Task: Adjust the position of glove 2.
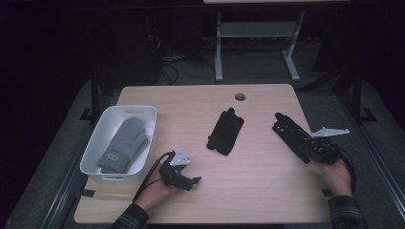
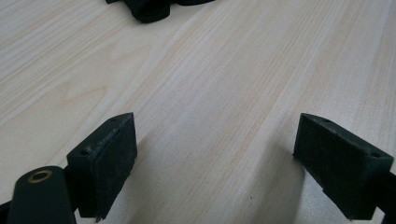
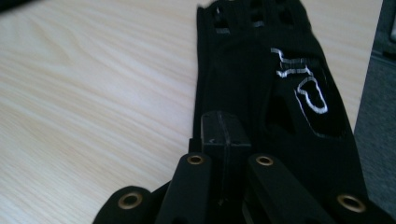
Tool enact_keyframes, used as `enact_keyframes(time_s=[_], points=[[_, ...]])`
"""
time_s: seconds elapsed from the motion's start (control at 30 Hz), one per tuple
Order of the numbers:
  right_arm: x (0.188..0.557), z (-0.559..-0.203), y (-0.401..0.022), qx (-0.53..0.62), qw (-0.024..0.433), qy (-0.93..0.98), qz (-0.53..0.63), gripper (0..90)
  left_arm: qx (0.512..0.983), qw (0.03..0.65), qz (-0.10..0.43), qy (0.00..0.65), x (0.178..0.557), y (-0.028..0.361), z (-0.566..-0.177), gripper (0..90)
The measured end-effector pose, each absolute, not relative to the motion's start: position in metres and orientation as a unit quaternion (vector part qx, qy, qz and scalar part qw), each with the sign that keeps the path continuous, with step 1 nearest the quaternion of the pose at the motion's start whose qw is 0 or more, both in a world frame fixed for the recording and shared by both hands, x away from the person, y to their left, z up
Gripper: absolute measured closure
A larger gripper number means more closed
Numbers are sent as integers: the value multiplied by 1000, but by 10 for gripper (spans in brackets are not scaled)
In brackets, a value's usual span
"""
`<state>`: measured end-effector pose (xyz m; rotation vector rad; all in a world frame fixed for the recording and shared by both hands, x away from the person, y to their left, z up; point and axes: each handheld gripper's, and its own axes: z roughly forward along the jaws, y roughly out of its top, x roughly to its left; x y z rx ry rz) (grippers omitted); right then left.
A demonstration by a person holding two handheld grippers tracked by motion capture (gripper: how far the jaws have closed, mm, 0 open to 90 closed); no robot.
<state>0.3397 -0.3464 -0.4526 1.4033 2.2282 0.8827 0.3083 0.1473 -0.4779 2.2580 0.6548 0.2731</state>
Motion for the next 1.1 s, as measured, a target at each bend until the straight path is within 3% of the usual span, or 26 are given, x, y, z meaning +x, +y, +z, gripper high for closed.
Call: enact_keyframes(time_s=[0.67, 1.1], points=[[336, -462, -325, 469, 126, 817, 311, 900, 883, 379, 107, 255, 308, 147, -478, 123], [328, -462, -285, 411, 84, 848, 324, 900, 883, 378, 107, 255, 308, 147, -478, 123]])
